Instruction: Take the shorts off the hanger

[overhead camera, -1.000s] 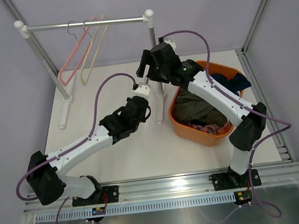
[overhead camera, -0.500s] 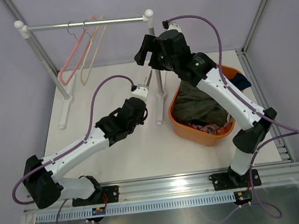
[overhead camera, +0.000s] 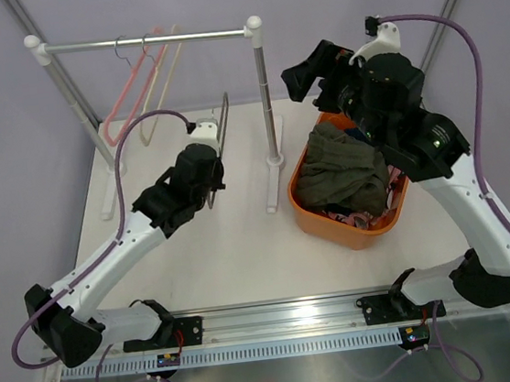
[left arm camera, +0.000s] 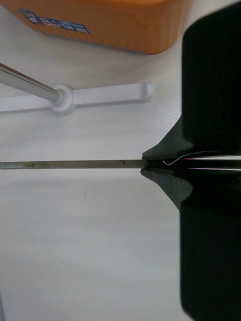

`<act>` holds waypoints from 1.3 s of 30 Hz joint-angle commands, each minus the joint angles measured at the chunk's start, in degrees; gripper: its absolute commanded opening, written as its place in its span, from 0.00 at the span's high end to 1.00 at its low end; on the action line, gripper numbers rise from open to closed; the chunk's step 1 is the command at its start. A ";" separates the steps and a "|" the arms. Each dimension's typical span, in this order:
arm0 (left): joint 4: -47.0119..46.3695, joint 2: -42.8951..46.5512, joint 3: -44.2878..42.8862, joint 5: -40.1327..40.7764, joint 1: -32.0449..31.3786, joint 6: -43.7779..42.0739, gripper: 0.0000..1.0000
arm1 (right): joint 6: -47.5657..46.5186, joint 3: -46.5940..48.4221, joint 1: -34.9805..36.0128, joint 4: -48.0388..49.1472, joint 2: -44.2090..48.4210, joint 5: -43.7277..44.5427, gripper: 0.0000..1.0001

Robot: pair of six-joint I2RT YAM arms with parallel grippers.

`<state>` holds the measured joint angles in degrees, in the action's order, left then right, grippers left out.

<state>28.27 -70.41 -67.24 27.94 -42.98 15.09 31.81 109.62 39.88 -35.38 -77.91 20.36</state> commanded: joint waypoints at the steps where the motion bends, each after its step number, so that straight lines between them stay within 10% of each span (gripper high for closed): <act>1: -3.04 1.07 -7.01 -2.28 2.37 0.38 1.00 | -2.54 -3.96 -0.50 2.06 2.93 2.76 0.00; 39: -5.60 -20.20 -38.49 -10.80 14.42 -8.24 1.00 | -5.18 -20.32 -0.50 3.03 12.87 0.38 0.01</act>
<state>24.32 -89.58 -102.28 17.34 -29.52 7.44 27.57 89.62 39.68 -33.74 -65.84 20.43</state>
